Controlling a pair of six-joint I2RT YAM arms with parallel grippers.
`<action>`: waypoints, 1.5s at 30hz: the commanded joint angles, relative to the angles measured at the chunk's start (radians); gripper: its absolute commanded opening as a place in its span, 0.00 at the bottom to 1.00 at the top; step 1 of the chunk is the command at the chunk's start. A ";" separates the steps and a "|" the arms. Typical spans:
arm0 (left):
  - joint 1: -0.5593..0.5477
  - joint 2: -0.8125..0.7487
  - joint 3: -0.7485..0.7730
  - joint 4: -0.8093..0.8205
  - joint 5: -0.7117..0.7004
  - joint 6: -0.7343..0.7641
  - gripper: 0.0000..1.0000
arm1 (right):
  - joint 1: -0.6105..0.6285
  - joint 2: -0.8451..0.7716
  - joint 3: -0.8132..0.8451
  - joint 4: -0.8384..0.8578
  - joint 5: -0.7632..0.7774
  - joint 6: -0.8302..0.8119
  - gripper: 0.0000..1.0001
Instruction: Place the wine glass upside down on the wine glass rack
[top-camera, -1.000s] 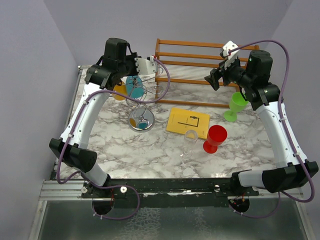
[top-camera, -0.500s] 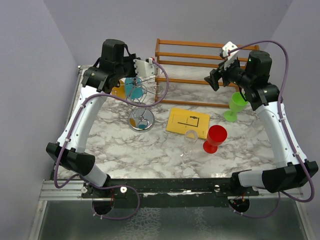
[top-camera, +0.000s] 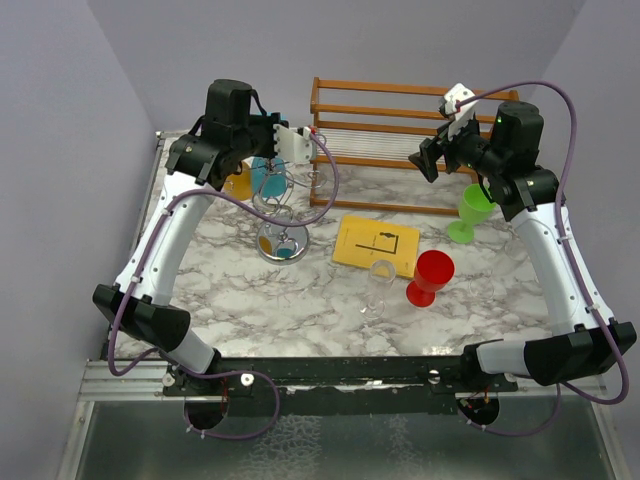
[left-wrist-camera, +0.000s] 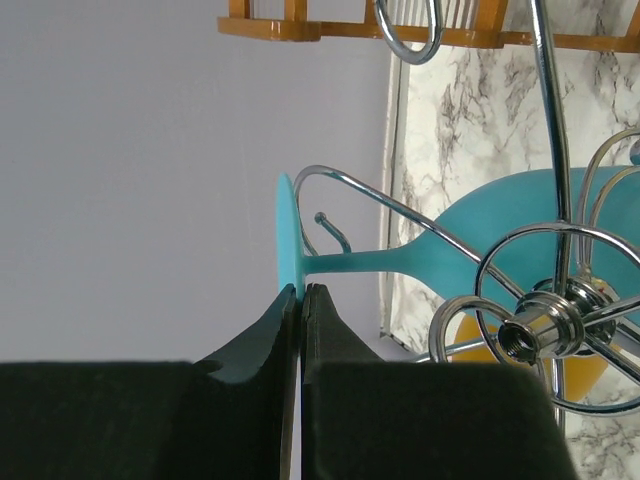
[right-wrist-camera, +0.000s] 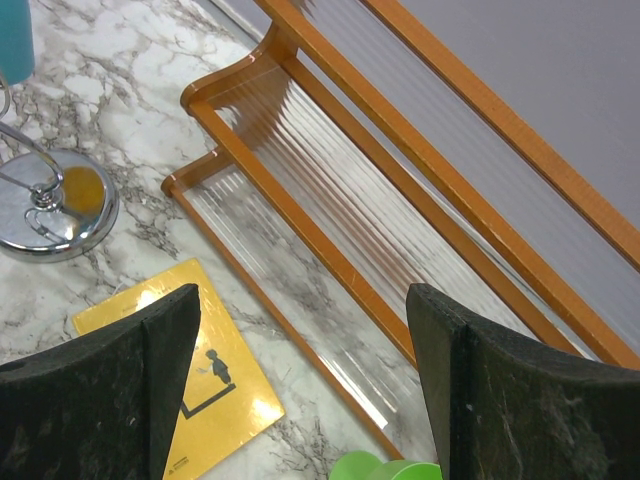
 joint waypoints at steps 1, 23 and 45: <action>-0.018 -0.002 -0.012 0.033 0.095 0.068 0.00 | -0.005 -0.013 -0.006 0.028 0.009 -0.011 0.83; -0.020 0.041 -0.075 0.218 -0.035 -0.016 0.00 | -0.006 0.000 -0.012 0.031 0.016 -0.015 0.83; 0.005 -0.010 -0.102 0.170 -0.051 -0.161 0.00 | -0.006 -0.012 -0.035 0.043 0.023 -0.020 0.83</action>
